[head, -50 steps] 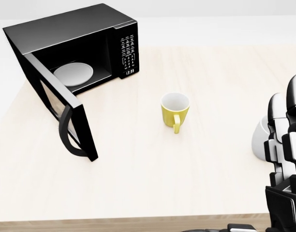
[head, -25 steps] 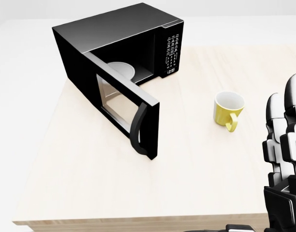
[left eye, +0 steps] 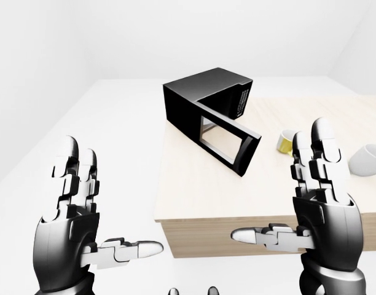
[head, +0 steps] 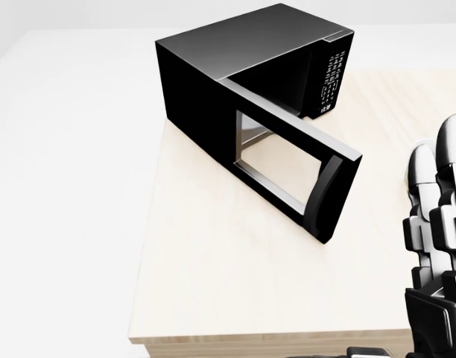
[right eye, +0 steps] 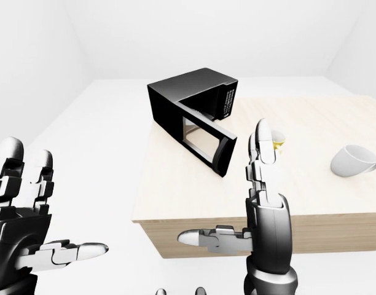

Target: Close the microwave.

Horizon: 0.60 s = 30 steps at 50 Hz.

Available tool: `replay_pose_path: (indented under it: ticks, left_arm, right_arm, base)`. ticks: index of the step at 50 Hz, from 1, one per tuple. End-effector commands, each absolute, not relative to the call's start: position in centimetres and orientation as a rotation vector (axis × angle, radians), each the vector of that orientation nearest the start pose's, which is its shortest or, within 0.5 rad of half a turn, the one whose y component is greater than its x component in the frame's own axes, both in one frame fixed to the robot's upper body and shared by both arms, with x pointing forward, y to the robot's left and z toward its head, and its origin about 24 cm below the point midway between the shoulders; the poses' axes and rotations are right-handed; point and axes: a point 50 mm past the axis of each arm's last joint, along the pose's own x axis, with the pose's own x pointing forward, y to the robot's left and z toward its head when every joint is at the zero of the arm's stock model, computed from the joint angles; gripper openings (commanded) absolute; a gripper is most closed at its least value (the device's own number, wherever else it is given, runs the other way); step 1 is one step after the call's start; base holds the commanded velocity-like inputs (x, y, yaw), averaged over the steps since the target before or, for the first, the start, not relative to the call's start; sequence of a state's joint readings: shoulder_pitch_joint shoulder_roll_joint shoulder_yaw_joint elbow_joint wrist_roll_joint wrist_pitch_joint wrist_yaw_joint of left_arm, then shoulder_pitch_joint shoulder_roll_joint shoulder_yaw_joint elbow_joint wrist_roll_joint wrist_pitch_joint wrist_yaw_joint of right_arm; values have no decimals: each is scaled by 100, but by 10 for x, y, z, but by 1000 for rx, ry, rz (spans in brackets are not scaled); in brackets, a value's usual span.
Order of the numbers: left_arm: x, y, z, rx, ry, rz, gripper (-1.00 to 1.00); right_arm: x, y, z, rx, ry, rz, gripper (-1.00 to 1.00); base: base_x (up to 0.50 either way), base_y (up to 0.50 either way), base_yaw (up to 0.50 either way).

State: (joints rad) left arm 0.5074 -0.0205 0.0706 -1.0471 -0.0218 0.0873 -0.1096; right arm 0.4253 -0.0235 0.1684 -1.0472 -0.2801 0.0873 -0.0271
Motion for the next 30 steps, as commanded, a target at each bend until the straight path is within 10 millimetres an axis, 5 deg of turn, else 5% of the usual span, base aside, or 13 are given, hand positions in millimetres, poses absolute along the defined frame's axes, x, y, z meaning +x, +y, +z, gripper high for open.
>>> replay_pose_path:
  ticks: [1,11,30]
  left_arm:
    - [129,173,176,102,-465,78,100]
    - [129,172,176,99,-469,69,100]
    - [129,171,176,117,-466,76,100]
  right_arm:
    - [137,-142,186,-236,-551,-79,100]
    - [137,-143,187,-217,-561,-93,100]
    - [137,-142,188,-217,-571,-108,100]
  base:
    - [0,50,0]
    - [0,30,0]
    - [0,0,0]
